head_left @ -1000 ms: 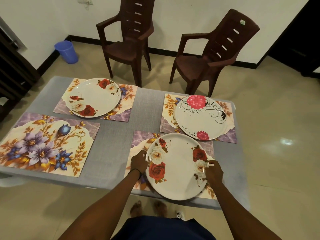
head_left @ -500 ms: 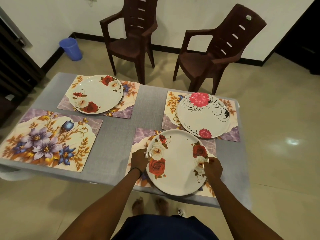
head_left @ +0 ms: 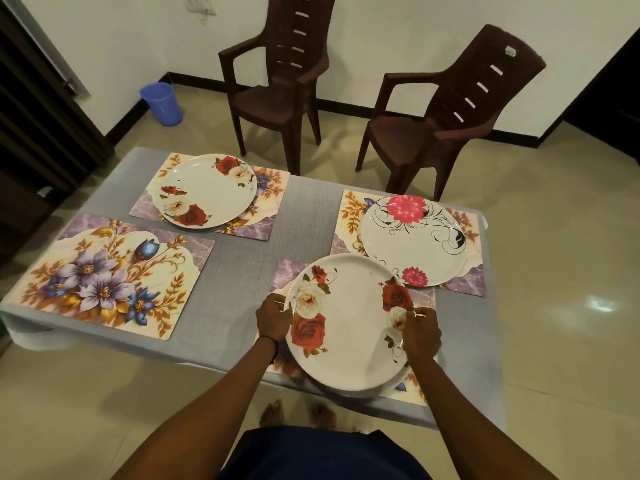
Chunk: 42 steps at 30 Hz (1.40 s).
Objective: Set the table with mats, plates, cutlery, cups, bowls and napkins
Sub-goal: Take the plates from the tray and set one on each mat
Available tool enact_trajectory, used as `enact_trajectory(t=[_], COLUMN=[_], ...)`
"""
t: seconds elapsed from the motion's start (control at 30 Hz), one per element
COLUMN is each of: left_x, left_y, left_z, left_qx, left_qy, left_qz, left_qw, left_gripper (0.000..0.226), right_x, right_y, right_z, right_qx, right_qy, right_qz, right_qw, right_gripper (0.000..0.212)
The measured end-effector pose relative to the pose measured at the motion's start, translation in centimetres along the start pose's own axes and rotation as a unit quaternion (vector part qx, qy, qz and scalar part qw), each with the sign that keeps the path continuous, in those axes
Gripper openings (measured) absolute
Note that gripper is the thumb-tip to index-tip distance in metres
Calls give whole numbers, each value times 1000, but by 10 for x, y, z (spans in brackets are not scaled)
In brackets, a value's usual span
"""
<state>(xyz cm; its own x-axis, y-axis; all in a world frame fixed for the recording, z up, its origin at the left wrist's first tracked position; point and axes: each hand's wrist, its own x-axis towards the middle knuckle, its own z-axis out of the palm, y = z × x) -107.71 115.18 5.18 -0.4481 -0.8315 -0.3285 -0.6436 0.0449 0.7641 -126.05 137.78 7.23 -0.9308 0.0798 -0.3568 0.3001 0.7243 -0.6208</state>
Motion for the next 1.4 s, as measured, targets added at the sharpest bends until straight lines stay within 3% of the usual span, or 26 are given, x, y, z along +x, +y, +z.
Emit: enact_trajectory(t=[0.37, 0.6, 0.73, 0.9, 1.1, 1.4], left_x=[23, 47, 47, 60, 100, 174], left_y=[-59, -132, -164, -198, -225, -230], left_z=[-133, -250, -315, -377, -417, -455], left_qx=[-71, -82, -70, -91, -126, -64], left_qy=[81, 135, 148, 163, 136, 40], left_qz=[-23, -29, -10, -1, -1, 2], left_qw=[994, 987, 986, 983, 983, 997], left_gripper=[23, 18, 10, 16, 23, 24], right_x=[-74, -169, -224, -278, -302, -314], right_y=[-91, -148, -169, -193, -223, -254], right_z=[91, 182, 227, 276, 325, 388], right_qx=[76, 51, 44, 38, -9, -10], right_qy=[-78, -122, -147, -167, -166, -160], right_qz=[-93, -125, -151, -158, -142, -115], right_qw=[990, 983, 977, 972, 976, 980], right_gripper=[25, 30, 21, 20, 18, 19])
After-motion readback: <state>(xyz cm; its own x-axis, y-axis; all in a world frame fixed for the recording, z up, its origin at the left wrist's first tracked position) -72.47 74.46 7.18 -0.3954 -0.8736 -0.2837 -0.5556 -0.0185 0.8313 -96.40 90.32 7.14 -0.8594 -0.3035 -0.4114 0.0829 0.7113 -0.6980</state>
